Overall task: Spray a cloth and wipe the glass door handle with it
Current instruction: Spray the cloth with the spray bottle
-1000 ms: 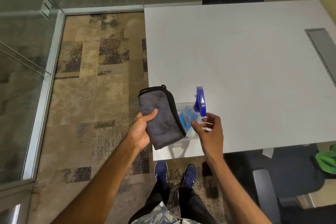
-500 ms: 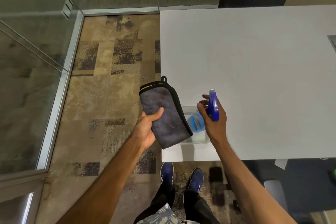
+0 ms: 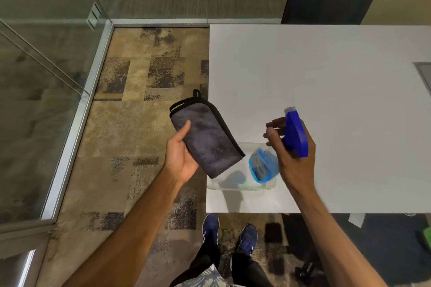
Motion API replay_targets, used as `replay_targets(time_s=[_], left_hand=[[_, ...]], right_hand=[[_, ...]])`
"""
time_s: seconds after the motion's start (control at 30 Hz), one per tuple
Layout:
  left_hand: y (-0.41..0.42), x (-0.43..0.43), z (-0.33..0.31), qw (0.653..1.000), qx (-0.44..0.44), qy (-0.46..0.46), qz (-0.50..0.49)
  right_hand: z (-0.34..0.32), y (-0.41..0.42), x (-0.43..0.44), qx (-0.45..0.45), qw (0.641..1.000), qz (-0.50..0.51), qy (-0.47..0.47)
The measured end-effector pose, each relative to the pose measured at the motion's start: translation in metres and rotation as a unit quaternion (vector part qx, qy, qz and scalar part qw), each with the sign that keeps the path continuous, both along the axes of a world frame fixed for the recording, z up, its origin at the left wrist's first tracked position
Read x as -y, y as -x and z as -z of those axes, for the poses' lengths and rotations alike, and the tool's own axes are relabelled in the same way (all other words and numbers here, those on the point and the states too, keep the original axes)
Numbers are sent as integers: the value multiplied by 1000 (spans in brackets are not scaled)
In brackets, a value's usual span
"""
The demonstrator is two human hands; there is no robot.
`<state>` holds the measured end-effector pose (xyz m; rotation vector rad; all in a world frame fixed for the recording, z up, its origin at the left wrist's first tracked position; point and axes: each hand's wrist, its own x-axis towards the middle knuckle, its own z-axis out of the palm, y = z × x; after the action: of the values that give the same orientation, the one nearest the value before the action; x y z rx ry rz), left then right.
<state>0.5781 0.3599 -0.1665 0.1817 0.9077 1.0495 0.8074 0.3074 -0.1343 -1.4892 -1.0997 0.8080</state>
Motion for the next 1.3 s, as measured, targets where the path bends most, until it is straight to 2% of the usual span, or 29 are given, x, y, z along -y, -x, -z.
replay_targets(time_s=[0.2,0.4,0.6,1.3], left_hand=[[-9,-6,-22,999,-7,-35,0],[-22,-5,-34,998,-19,-52,-5],[-31,-1,-43,998,-20,-62,4],[-41,12,-48,996,-49,-77,17]], right_hand=[[-43,9,21,14,994,-79,81],[-47,32,42,26,983,-109,146],[-40,49,46,62,980,-75,175],[-45,55,38,58,973,-67,215]])
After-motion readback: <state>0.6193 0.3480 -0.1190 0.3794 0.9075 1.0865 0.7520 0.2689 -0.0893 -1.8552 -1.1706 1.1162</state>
